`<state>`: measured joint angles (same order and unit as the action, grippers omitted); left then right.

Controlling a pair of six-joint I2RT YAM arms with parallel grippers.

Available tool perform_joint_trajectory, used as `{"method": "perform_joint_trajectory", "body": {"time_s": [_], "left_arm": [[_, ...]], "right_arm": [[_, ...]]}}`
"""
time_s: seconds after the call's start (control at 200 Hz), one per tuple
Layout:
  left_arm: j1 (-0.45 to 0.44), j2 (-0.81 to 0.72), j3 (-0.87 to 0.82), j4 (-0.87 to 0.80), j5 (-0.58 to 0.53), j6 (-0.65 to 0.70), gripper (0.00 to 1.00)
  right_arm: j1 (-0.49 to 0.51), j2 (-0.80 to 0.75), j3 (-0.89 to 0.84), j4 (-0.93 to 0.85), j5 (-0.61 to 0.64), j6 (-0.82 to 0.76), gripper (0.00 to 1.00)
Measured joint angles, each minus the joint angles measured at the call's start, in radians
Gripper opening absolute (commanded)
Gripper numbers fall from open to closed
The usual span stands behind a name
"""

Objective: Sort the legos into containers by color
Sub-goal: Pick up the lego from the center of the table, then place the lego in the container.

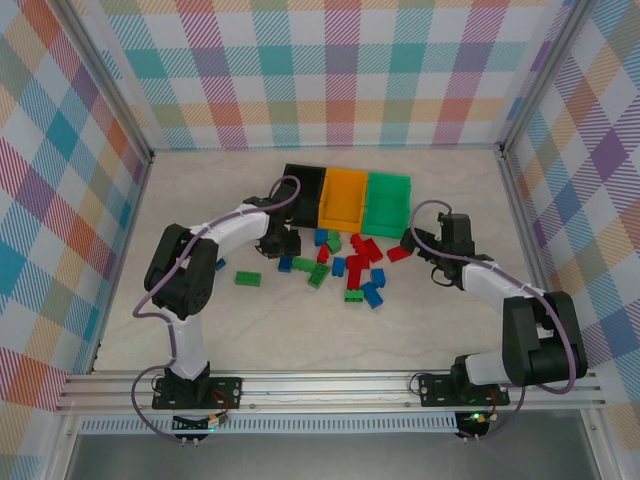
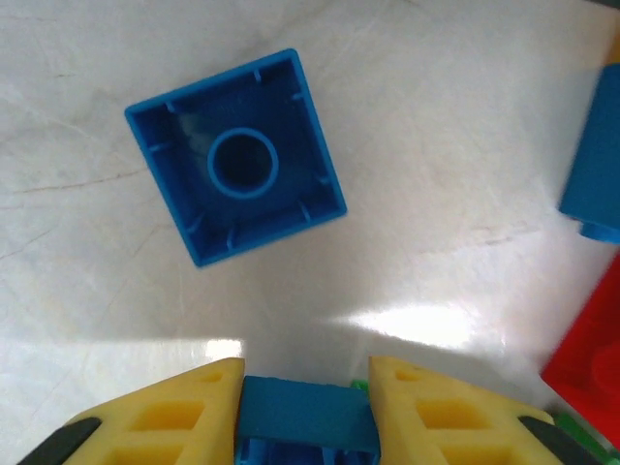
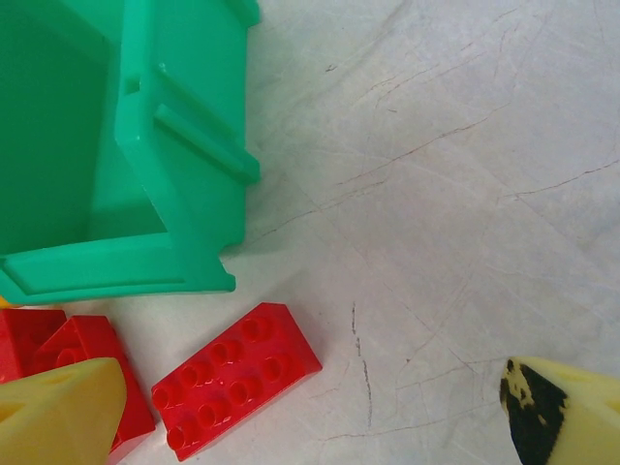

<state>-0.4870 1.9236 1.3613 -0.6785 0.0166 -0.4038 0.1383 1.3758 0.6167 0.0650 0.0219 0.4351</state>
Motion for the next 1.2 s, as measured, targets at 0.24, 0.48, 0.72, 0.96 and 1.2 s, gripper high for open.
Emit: {"method": "perform_joint_trajectory", "body": {"time_s": [0.24, 0.48, 0.72, 0.96, 1.2], "left_arm": [[-0.002, -0.06, -0.016, 0.002, -0.004, 0.0, 0.29], [-0.002, -0.066, 0.061, -0.038, -0.033, 0.008, 0.29], [0.008, 0.079, 0.515, -0.082, -0.087, 0.065, 0.3], [0.034, 0.276, 0.786, -0.123, -0.131, 0.12, 0.56], [0.053, 0.282, 0.675, -0.11, -0.128, 0.132, 0.6]], "right_arm": [[0.001, 0.0, 0.001, -0.007, 0.0, 0.002, 0.99], [0.001, 0.001, 0.001, -0.007, 0.0, 0.003, 0.99], [0.001, 0.002, 0.002, -0.006, 0.006, 0.003, 0.99], [0.001, -0.004, 0.001, -0.007, 0.021, 0.003, 0.99], [0.001, -0.03, 0.0, -0.003, 0.023, 0.004, 0.99]]}}
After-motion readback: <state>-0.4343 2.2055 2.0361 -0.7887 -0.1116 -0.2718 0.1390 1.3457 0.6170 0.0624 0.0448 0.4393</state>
